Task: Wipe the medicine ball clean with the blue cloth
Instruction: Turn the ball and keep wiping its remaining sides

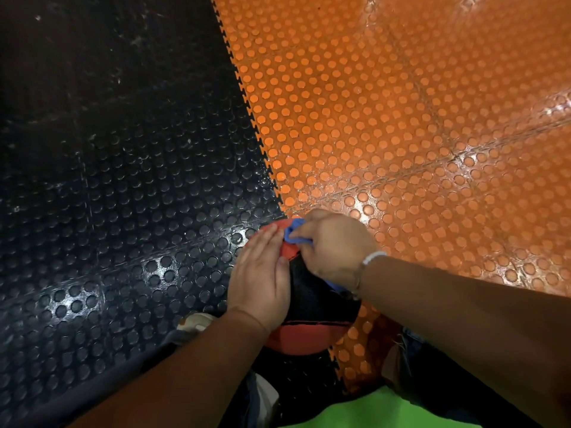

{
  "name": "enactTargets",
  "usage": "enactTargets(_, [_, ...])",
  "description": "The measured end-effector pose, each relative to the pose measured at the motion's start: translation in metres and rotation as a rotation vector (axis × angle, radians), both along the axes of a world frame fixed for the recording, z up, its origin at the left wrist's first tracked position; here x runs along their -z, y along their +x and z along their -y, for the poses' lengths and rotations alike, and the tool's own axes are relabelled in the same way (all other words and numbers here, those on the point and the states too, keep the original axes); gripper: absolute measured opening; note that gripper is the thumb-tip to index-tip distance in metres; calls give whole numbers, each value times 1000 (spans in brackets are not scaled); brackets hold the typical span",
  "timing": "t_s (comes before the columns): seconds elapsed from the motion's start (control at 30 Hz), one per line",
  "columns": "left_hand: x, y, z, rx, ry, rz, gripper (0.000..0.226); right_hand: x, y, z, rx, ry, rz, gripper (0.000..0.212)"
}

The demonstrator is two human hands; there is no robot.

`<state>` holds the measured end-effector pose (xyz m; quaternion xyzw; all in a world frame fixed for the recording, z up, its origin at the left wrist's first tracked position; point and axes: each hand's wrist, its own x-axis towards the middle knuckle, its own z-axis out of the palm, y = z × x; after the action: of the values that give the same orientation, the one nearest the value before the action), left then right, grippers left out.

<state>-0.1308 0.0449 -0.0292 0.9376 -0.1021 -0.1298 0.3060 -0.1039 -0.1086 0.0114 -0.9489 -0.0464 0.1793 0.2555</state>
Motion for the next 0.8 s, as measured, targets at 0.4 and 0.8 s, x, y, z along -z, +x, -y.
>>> enactTargets(0.4, [-7, -6, 20, -288, 105, -218, 56, 18, -12, 35, 272, -66, -203, 30])
enactTargets(0.8, [-7, -9, 14, -334, 102, -311, 50, 32, -1, 25, 393, 29, -284, 31])
